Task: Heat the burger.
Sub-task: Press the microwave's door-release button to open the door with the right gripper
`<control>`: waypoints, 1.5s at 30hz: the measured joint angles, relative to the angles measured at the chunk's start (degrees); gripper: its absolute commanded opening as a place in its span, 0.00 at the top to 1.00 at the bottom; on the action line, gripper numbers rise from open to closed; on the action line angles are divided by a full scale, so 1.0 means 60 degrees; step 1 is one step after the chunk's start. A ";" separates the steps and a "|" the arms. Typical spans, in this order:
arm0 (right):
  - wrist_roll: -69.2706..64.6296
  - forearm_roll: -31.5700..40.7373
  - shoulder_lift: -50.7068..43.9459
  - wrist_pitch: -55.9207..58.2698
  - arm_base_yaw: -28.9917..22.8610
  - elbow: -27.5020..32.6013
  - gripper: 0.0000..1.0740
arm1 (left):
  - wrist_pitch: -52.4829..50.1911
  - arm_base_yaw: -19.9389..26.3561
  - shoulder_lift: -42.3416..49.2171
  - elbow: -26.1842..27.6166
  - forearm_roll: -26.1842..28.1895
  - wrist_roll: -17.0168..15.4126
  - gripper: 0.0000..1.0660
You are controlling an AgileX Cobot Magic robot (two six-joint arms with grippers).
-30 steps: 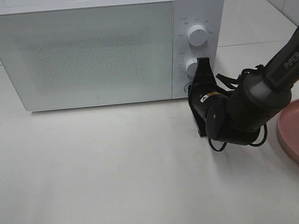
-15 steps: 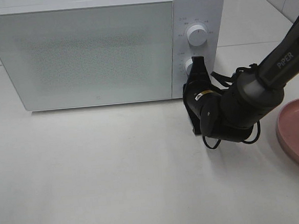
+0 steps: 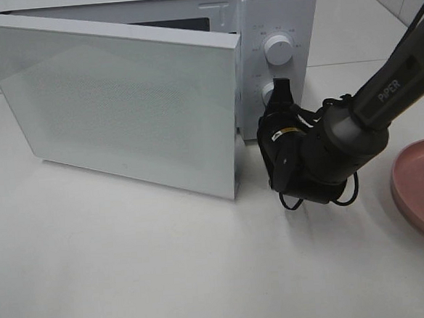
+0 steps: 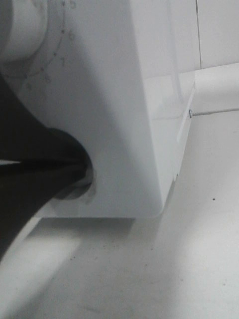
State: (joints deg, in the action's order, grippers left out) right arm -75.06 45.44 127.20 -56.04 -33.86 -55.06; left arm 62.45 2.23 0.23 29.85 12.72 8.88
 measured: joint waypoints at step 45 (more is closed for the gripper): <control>0.1929 -0.0659 -0.1413 0.1824 0.0286 0.0888 1.00 | 0.0000 0.0000 0.0010 0.0000 0.0000 0.0000 0.06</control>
State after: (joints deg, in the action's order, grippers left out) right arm -63.48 41.48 118.72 -45.09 -32.14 -49.73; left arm 62.45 2.23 0.29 29.85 12.72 8.88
